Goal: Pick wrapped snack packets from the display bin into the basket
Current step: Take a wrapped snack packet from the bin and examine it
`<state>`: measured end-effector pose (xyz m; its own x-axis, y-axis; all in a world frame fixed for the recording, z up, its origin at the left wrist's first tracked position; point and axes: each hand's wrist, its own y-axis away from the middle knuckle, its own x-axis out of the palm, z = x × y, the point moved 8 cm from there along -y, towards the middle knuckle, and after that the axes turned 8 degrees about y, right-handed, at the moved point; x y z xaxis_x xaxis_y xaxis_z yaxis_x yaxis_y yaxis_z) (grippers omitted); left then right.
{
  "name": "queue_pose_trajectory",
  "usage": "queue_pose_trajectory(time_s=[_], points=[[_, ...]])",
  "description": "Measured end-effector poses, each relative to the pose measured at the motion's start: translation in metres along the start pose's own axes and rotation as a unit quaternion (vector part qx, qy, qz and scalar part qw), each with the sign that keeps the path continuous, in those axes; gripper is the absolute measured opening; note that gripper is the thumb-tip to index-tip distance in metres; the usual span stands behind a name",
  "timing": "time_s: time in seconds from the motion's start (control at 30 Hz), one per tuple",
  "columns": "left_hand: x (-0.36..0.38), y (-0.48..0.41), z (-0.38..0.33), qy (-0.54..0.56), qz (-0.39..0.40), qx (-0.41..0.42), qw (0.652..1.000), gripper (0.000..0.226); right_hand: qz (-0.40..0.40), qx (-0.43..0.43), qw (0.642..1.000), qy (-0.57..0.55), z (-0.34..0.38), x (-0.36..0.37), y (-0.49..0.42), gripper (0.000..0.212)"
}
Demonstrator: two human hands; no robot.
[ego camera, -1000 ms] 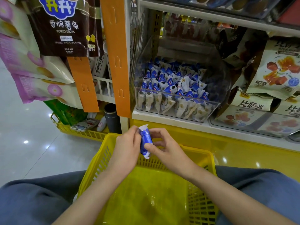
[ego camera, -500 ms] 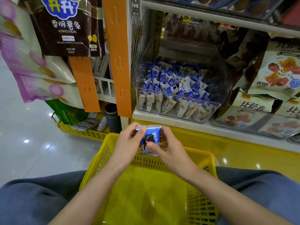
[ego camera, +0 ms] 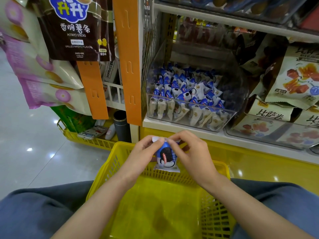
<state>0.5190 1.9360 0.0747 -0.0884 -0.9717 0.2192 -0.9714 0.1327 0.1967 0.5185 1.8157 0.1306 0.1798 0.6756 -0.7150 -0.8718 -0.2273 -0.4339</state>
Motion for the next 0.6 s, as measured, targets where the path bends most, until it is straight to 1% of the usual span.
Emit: queue_pose_trajectory(time_s=[0.03,0.07,0.13,0.23,0.27,0.3,0.37,0.5,0.57,0.6], points=[[0.001,0.000,0.004,0.001,0.010,-0.018,1.000,0.022,-0.010,0.063,0.996,-0.055,-0.010,-0.001,-0.001,0.007],[0.001,-0.001,0.007,-0.003,0.010,-0.030,0.999,0.027,-0.016,0.130,0.985,-0.115,-0.020,0.000,-0.001,0.010],[-0.004,-0.002,0.006,-0.007,-0.023,-0.019,1.000,0.031,-0.018,0.236,0.946,-0.224,-0.037,0.004,0.000,0.009],[-0.018,-0.004,-0.004,0.016,-0.098,0.035,0.994,0.027,0.020,0.319,0.879,-0.354,-0.045,0.017,0.005,0.009],[-0.023,-0.004,-0.007,0.022,-0.116,0.052,0.992,0.022,0.039,0.332,0.865,-0.374,-0.044,0.022,0.007,0.009],[-0.026,-0.004,-0.010,0.029,-0.131,0.067,0.989,0.017,0.060,0.337,0.860,-0.379,-0.043,0.027,0.009,0.007],[-0.031,-0.002,-0.014,0.037,-0.150,0.089,0.984,0.010,0.100,0.335,0.861,-0.370,-0.040,0.035,0.011,0.006],[-0.030,-0.001,-0.014,0.034,-0.139,0.093,0.985,0.015,0.169,0.326,0.869,-0.332,-0.038,0.044,0.013,0.019],[-0.031,0.000,-0.015,0.030,-0.135,0.096,0.986,0.016,0.219,0.296,0.888,-0.277,-0.034,0.048,0.015,0.024],[-0.031,0.000,-0.017,0.021,-0.135,0.102,0.985,0.015,0.237,0.266,0.906,-0.227,-0.032,0.048,0.015,0.029]])
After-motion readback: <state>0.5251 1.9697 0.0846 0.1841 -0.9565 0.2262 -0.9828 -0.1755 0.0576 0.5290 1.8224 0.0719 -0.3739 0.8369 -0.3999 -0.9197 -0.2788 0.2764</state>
